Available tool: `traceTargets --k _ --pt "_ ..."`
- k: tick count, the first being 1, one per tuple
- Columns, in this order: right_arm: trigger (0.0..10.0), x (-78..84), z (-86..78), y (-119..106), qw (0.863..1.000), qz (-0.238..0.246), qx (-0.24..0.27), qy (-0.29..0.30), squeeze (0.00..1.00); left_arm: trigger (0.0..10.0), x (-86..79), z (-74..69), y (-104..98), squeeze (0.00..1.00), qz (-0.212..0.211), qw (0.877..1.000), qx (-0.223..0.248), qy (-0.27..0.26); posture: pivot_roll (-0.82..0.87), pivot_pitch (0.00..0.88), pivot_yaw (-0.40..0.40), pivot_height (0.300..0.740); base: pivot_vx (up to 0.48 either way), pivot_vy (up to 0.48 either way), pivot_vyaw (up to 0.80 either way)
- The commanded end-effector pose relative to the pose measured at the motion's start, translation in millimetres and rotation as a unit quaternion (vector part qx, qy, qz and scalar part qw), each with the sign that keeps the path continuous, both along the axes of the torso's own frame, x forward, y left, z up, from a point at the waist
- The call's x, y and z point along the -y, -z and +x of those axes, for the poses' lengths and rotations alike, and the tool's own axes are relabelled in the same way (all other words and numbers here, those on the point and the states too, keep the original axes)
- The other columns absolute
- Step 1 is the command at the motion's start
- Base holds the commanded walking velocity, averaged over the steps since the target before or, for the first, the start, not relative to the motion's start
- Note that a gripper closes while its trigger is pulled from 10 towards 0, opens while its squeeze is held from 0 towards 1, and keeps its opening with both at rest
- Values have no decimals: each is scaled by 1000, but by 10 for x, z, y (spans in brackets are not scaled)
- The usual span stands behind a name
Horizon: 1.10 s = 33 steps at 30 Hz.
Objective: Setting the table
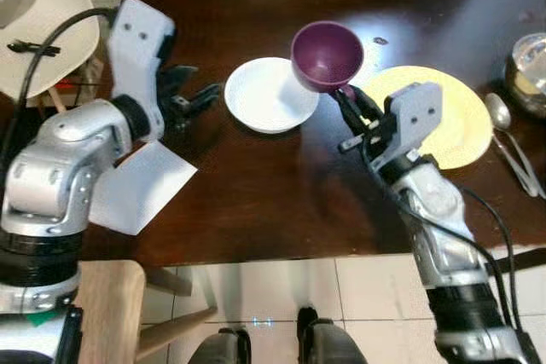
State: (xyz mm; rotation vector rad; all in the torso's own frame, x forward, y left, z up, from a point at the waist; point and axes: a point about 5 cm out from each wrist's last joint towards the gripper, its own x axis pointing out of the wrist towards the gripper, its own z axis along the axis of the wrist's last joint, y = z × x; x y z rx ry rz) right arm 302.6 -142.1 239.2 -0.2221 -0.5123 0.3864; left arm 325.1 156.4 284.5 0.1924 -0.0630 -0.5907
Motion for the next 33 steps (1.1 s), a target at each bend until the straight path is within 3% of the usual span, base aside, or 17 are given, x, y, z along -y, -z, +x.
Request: traceTargets --k 1,5,8,11,15,22,33 --pt "10000 -27 -71 -5 1000 -5 0 3 0 10000 -2 16 32 0 6 1000 -2 -1 -76 166 116 740 0 0 0" --pt "10000 -5 -190 40 1000 3 -17 18 0 10000 47 43 72 0 3 1000 -4 5 -102 160 115 740 0 0 0" --pt "10000 45 -210 204 998 22 -53 28 0 10000 59 47 93 0 0 1000 -5 4 -108 157 114 740 0 0 0" --pt "10000 145 -232 484 989 59 -128 42 0 10000 61 77 100 0 0 1000 -1 1 -99 159 118 740 0 0 0" --pt "10000 190 -224 593 981 82 -172 44 0 10000 -1 98 66 0 3 1000 7 -10 -99 159 118 740 0 0 0" --pt "10000 207 -225 793 976 44 -209 41 0 10000 -110 101 68 0 7 1000 8 -26 -84 158 104 740 0 0 0" --pt "10000 162 -225 1074 969 33 -239 54 0 10000 -102 94 143 0 10 1000 1 -28 -74 157 102 740 0 0 0"
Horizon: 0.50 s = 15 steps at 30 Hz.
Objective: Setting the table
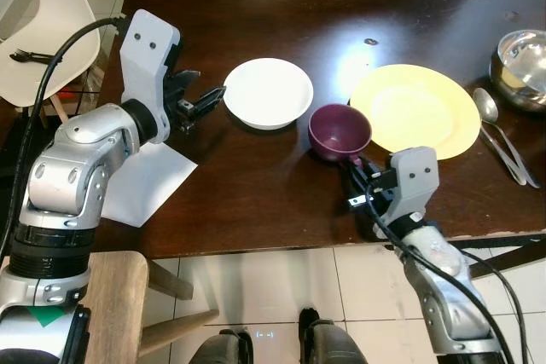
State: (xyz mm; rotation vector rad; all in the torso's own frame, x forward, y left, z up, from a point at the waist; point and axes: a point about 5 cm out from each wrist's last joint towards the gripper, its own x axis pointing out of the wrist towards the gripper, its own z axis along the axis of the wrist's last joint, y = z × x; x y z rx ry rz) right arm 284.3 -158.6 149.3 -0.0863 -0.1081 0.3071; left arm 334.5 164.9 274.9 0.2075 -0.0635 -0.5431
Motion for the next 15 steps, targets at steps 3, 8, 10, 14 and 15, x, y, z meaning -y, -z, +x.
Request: traceTargets --k 3,8,10,14,15 --pt "10000 -5 -43 181 999 -7 -35 6 0 10000 -20 4 48 0 4 1000 -3 -3 -74 160 103 740 0 0 0" --pt "10000 32 -29 171 999 -20 -25 26 1000 10000 -17 13 51 0 4 1000 -4 -2 -74 160 104 740 0 0 0" --pt "10000 59 -15 141 999 -20 -10 40 1000 10000 -12 16 59 0 4 1000 -4 -2 -77 160 104 740 0 0 0" --pt "10000 87 -21 71 998 -22 9 55 800 10000 -5 18 73 0 2 1000 -6 -1 -77 160 104 740 0 0 0" --pt "10000 88 -28 55 998 -23 13 55 800 10000 -4 19 75 0 2 1000 -6 -1 -77 160 104 740 0 0 0"
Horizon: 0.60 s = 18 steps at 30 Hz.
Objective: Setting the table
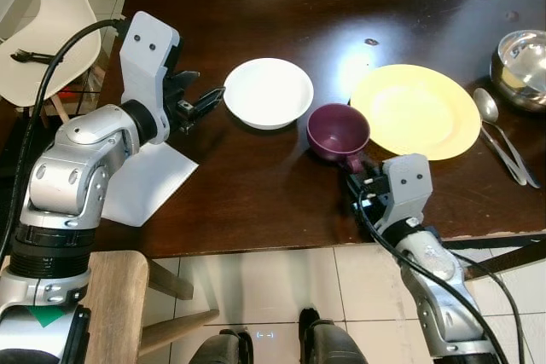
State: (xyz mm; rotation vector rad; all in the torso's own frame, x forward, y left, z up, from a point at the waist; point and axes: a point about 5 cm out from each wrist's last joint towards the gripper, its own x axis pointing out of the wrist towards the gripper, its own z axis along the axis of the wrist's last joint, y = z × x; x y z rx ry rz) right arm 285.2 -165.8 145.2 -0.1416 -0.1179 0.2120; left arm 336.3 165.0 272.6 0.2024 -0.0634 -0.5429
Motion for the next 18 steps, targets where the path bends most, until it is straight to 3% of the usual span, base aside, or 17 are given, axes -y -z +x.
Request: traceTargets --k 1,8,12,15,17,18 --pt "10000 10 -54 -12 1000 5 7 4 0 10000 2 4 54 0 3 1000 -5 -1 -84 160 104 740 0 0 0" --pt "10000 -96 -241 -331 997 23 74 3 0 10000 36 15 68 0 -2 1000 -5 3 -88 158 102 740 0 0 0" --pt "10000 -205 -375 -563 990 15 133 36 0 10000 66 0 161 0 -6 1000 -11 -12 -100 151 103 740 0 0 0" --pt "10000 -360 -370 -731 984 83 154 36 0 10000 44 -24 250 0 -2 999 -10 -48 -113 143 112 740 0 0 0" --pt "10000 -599 -255 -722 978 163 126 -4 0 10000 -20 -109 394 0 3 996 -10 -86 -102 131 105 740 0 0 0" --pt "10000 -599 -255 -722 978 163 126 -4 0 10000 -20 -109 394 0 3 996 -10 -86 -102 131 105 740 0 0 0"
